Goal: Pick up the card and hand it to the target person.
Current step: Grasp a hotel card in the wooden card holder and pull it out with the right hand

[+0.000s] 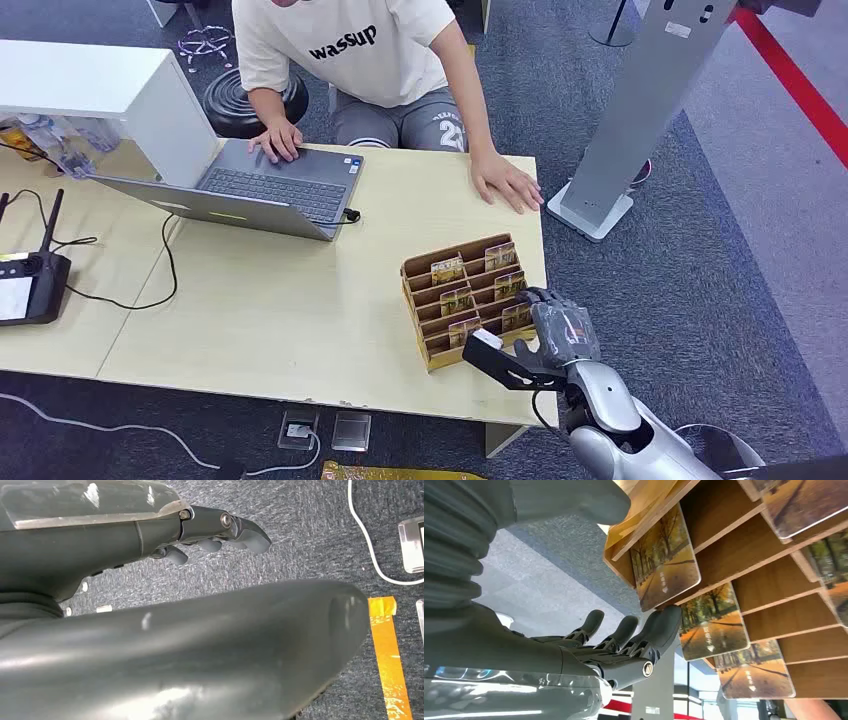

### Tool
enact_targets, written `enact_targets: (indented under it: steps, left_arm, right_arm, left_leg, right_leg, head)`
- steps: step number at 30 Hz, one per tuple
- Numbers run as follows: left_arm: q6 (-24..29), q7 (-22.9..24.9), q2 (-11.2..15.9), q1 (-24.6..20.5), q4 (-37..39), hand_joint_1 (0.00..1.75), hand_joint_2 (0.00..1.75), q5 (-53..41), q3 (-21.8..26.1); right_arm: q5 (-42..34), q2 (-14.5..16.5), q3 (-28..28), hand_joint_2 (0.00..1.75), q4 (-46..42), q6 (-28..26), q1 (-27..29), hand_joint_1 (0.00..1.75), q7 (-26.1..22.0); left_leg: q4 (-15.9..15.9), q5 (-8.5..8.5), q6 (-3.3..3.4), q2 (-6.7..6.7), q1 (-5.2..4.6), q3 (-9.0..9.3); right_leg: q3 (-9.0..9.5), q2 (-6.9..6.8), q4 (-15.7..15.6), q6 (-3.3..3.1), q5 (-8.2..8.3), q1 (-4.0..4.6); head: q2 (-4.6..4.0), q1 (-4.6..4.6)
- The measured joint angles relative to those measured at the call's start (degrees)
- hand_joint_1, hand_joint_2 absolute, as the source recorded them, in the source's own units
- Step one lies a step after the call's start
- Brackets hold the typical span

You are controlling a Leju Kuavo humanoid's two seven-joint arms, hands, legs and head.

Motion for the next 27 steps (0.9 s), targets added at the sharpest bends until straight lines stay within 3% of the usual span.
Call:
enact_targets:
  steps: [11, 27]
  left_arm:
    - [-0.06, 0.19, 0.01, 0.00, 0.00, 0.00, 0.00, 0.18, 0.02]
    - [-0.36, -0.05, 0.01, 0.03, 0.00, 0.00, 0.00, 0.31, 0.02]
  right_arm:
    - [0.06, -0.01, 0.50, 1.75, 1.35, -1.03, -1.36, 0.66, -0.10]
    - [1.22, -1.49, 0.92, 1.75, 0.81, -2.98, -2.42, 0.97, 2.32]
  left_leg:
    - [0.00, 0.00, 0.00, 0.00, 0.00, 0.02]
    - [0.00, 0.00, 0.00, 0.00, 0.00, 0.02]
  right_leg:
    - [0.01, 0.00, 0.00, 0.00, 0.00, 0.00]
    - [0.00, 0.00, 0.00, 0.00, 0.00, 0.00]
  head:
    - [0.00, 0.00]
    - [0.00, 0.00]
